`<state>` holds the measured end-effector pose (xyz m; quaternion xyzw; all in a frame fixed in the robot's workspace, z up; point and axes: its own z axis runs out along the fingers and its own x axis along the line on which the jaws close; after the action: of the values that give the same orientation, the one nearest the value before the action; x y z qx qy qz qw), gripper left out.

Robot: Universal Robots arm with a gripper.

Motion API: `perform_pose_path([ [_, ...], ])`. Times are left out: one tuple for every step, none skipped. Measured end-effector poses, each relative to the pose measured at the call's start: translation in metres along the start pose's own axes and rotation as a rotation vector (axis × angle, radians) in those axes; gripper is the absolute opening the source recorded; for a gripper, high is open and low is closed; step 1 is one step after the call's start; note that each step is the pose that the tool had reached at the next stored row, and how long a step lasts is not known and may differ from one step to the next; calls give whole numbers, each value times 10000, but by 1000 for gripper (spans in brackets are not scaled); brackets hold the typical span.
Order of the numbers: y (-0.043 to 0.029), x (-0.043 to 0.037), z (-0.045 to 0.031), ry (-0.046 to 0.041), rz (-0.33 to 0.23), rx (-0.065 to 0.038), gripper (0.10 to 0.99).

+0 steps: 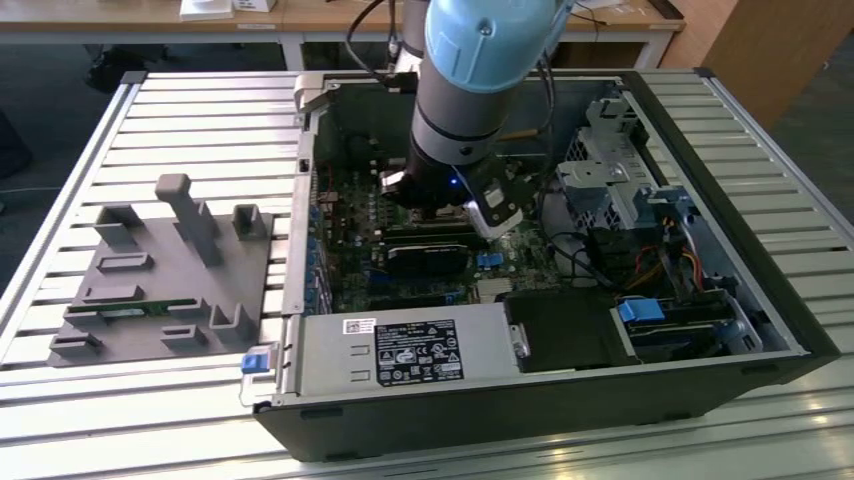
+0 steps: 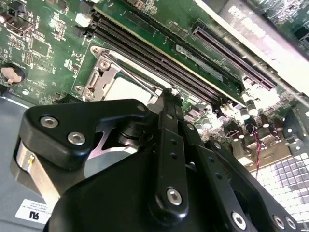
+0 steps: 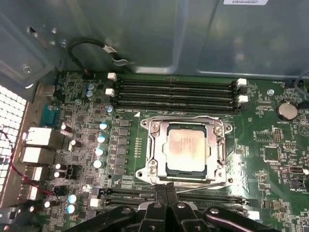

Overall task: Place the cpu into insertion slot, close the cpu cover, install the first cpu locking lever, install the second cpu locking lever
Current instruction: 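Install the second cpu locking lever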

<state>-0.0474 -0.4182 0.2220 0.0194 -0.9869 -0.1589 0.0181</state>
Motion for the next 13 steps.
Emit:
perform_pose_path([
  [-8,13,6,0,0,-16,106],
  [-12,29,21,-2,-1,-22,106],
  [-16,46,35,0,-2,-20,106],
  [-21,57,50,0,-1,-20,106],
  [-26,64,67,-1,-1,-22,106],
  [-32,69,84,-1,-1,-22,106],
  [-37,72,101,0,-1,-21,106],
  [-41,72,119,0,-3,-21,106],
  [-45,71,139,0,-3,-22,106],
  [-47,71,156,0,-2,-21,106],
  [-51,70,174,0,-2,-21,106],
  [-56,71,191,0,-2,-22,106],
  [-61,72,207,1,-1,-21,106],
])
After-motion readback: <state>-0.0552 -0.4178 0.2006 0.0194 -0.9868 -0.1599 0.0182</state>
